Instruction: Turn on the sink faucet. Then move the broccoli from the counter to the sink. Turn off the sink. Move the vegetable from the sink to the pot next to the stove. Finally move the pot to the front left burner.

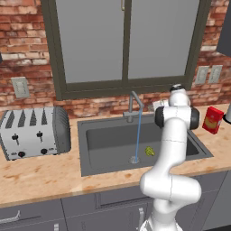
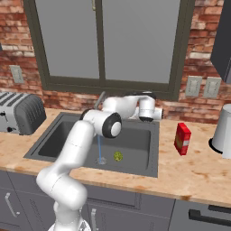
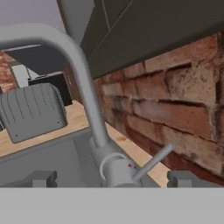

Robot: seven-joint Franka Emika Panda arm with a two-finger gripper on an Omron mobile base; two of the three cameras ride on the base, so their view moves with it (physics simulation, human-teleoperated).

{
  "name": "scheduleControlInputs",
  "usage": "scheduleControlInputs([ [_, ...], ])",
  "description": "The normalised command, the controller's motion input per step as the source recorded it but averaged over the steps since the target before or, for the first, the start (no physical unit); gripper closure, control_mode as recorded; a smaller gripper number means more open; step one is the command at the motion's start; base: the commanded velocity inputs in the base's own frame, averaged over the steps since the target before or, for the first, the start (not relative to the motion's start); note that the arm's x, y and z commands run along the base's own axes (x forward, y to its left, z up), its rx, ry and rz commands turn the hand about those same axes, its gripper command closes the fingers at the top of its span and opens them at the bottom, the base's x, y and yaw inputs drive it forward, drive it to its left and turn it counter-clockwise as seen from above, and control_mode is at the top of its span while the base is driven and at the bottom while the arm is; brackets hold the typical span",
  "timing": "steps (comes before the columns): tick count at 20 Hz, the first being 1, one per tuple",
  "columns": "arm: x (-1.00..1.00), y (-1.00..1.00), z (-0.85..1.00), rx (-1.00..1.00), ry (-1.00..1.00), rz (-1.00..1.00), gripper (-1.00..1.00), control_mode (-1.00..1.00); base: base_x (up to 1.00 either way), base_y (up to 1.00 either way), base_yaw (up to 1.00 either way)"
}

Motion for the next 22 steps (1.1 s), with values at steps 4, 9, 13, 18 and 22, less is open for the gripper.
scheduleControlInputs([
  [4,0.29,0.0,-0.03,0.03,0.01,0.0,-1.0,-1.0,0.0,0.0,0.0],
  [9,0.23,0.0,-0.08,0.02,0.01,0.0,-1.0,-1.0,0.0,0.0,0.0],
  [13,0.22,0.0,-0.14,0.01,0.0,0.0,-1.0,-1.0,0.0,0.0,0.0],
  [18,0.23,0.0,-0.17,0.01,0.0,0.0,-1.0,-1.0,0.0,0.0,0.0],
  [22,0.22,0.0,-0.17,0.01,0.0,0.0,-1.0,-1.0,0.0,0.0,0.0],
])
